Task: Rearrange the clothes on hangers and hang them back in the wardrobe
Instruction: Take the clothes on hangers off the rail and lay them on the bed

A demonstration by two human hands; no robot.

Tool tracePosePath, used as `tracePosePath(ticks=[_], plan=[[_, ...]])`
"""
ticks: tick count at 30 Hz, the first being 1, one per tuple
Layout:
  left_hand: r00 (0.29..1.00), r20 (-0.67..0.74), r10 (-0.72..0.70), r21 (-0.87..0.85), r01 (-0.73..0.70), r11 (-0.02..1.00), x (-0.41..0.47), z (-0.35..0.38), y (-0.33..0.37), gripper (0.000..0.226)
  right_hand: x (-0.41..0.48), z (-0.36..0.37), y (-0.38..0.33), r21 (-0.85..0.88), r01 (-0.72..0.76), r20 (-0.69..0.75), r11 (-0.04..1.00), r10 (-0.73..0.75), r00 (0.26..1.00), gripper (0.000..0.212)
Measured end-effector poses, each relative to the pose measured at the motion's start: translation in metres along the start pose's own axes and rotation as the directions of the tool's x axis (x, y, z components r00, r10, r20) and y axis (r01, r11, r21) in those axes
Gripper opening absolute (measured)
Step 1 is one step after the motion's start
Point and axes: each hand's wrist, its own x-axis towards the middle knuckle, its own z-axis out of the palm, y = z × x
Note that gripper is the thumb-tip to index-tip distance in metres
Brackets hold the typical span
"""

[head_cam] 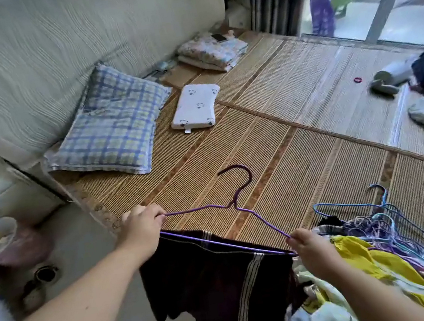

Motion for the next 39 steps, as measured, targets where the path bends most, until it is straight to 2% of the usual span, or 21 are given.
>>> tracePosePath(ticks=[7,11,16,18,21,26,29,32,35,39], plan=[[0.991,0.135,0.012,-0.03,-0.008,1.0,0.111,0.077,0.062,0.017,0.123,-0.001,0.035,-0.014,-0.203,-0.031,0.979,0.202,0.979,0.018],[0.992,0.126,-0.013,-0.007,0.014,1.0,0.154,0.105,0.082,0.021,0.173,0.0,0.045,-0.041,-0.254,-0.028,0.966,0.253,0.967,0.022],[0.978,0.21,-0.012,-0.023,0.018,1.0,0.181,0.142,0.077,0.016,0.212,0.006,0.051,-0.01,-0.291,0.012,0.957,0.291,0.957,0.027],[0.959,0.279,-0.038,-0.024,0.047,0.999,0.18,0.152,0.076,0.027,0.216,0.01,0.046,0.012,-0.269,0.031,0.963,0.268,0.963,0.037],[0.924,0.378,-0.06,-0.033,0.078,0.996,0.164,0.161,0.078,0.051,0.212,0.02,0.034,-0.051,-0.22,0.084,0.974,0.224,0.971,0.045],[0.882,0.47,-0.029,-0.078,0.074,0.994,0.12,0.148,0.082,0.064,0.19,0.04,-0.005,-0.12,-0.086,0.144,0.989,0.103,0.984,0.039],[0.899,0.437,-0.027,-0.106,0.082,0.991,0.099,0.118,0.076,0.063,0.174,0.044,-0.053,-0.236,0.109,0.205,0.966,-0.06,0.977,0.042],[0.935,0.354,-0.037,-0.119,0.084,0.989,0.079,0.069,0.062,0.059,0.151,0.049,-0.114,-0.299,0.324,0.248,0.898,-0.254,0.935,0.048],[0.962,0.259,-0.083,-0.115,0.116,0.987,0.048,0.011,0.04,0.057,0.117,0.058,-0.178,-0.341,0.527,0.313,0.779,-0.435,0.844,0.047],[0.981,0.075,-0.177,-0.053,0.182,0.982,-0.015,-0.077,-0.006,0.062,0.052,0.071,-0.269,-0.346,0.787,0.416,0.511,-0.668,0.617,0.047]])
